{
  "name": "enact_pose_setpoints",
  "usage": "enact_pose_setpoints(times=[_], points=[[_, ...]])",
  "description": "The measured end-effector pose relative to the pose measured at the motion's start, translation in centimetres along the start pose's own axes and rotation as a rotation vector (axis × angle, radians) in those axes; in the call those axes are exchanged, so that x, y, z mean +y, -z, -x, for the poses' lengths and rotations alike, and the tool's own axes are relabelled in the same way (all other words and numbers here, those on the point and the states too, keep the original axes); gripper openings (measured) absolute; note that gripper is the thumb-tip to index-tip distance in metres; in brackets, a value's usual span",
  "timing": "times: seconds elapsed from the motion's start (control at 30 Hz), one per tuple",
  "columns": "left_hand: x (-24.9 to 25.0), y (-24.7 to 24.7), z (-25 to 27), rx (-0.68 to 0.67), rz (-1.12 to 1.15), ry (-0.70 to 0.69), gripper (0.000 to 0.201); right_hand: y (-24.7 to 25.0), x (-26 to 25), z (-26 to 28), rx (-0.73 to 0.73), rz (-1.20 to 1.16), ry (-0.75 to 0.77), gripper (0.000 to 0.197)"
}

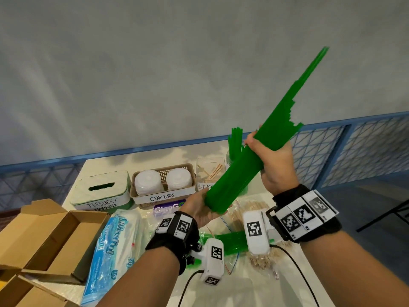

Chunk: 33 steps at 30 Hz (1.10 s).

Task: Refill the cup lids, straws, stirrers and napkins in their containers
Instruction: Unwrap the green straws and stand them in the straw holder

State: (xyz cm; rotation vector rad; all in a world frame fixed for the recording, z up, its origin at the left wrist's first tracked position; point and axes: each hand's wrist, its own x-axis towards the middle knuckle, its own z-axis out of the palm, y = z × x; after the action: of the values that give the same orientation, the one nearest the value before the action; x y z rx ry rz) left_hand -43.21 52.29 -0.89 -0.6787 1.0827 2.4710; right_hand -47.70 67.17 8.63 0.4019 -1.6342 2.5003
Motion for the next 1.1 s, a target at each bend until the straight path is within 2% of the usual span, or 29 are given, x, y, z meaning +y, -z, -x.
enact_pose_setpoints(times=[0.13, 0.57, 0.73, 0.83, 0.93, 1.1], points=[[-0.8, -0.4, -0.3, 0.033, 0.014, -0.015, 0.038, -0.1, 1.2, 0.4, -0.034, 0.054, -0.003, 0.025], [-1.3, -0.4, -1.1, 0.097, 0.037, 0.022, 0.041, -0.5, 4.4, 0.7, -0.022, 0.051, -0.070, 0.024], [-0.8, -0.8, -1.0, 0.071, -0.023, -0.002, 0.037, -0.7, 4.9, 0.8, -0.016, 0.065, -0.096, 0.024], [-0.2, -1.4, -1.0, 0.028, -0.099, -0.009, 0.032, -0.1, 4.1, -0.2, 0.062, 0.050, -0.093, 0.026], [1.6, -1.9, -2.1, 0.070, -0.300, -0.124, 0.027, 1.2, 2.6, -2.6, 0.183, -0.033, -0.063, 0.023], [5.7, -3.0, -5.4, 0.345, -0.846, -0.540, 0.039, 3.2, 0.7, -6.3, 0.363, -0.131, -0.009, 0.024]])
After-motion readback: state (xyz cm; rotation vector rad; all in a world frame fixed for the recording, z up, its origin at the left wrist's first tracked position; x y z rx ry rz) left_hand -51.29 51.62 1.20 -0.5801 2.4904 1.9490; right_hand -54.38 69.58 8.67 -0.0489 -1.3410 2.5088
